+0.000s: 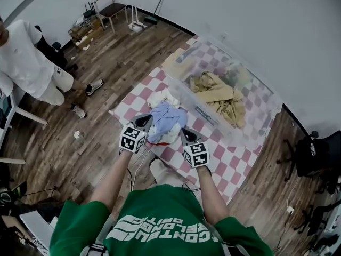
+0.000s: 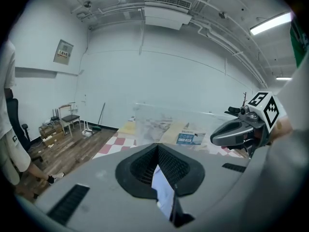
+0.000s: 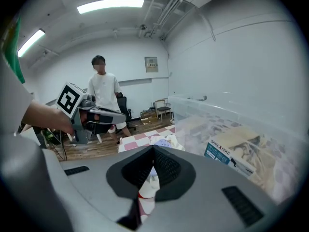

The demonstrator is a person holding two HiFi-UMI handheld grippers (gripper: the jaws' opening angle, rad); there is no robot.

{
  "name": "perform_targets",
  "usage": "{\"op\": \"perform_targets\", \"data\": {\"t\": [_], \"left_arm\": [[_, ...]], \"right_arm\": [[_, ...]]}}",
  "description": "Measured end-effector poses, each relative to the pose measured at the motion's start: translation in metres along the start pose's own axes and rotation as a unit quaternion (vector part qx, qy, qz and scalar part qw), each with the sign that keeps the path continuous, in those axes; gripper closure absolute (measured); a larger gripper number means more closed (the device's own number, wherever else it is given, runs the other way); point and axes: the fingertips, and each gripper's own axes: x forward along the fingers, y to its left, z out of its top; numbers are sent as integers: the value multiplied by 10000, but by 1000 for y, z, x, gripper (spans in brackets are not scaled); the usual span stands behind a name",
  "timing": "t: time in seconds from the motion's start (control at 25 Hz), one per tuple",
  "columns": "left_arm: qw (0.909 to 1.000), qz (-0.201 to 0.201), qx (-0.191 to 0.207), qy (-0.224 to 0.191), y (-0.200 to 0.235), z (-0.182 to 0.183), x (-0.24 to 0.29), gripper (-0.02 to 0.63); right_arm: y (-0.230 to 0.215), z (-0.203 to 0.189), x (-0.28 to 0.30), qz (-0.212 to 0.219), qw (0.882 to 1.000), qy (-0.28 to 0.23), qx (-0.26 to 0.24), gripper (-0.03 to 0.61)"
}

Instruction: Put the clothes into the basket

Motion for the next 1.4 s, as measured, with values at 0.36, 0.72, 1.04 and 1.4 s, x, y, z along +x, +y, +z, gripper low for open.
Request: {"op": "perform_targets", "data": {"t": [0.36, 0.72, 1.04, 1.4], "left_arm": [[9969, -423, 95, 659, 35, -28, 60, 611], [9879, -862, -12, 1290, 58, -59, 113, 604], [9742, -1203, 465, 1853, 72, -81, 158, 302], [9508, -1536, 707, 2597, 72, -121, 188, 268]], "right_arm": [[-18, -27, 58, -126, 9988, 396, 263, 569], [-20, -64, 102, -175, 9932, 979, 606, 566], [-16, -96, 125, -21, 9857, 1465, 826, 299], [-16, -148, 149, 52, 9773, 1926, 885, 252]]}}
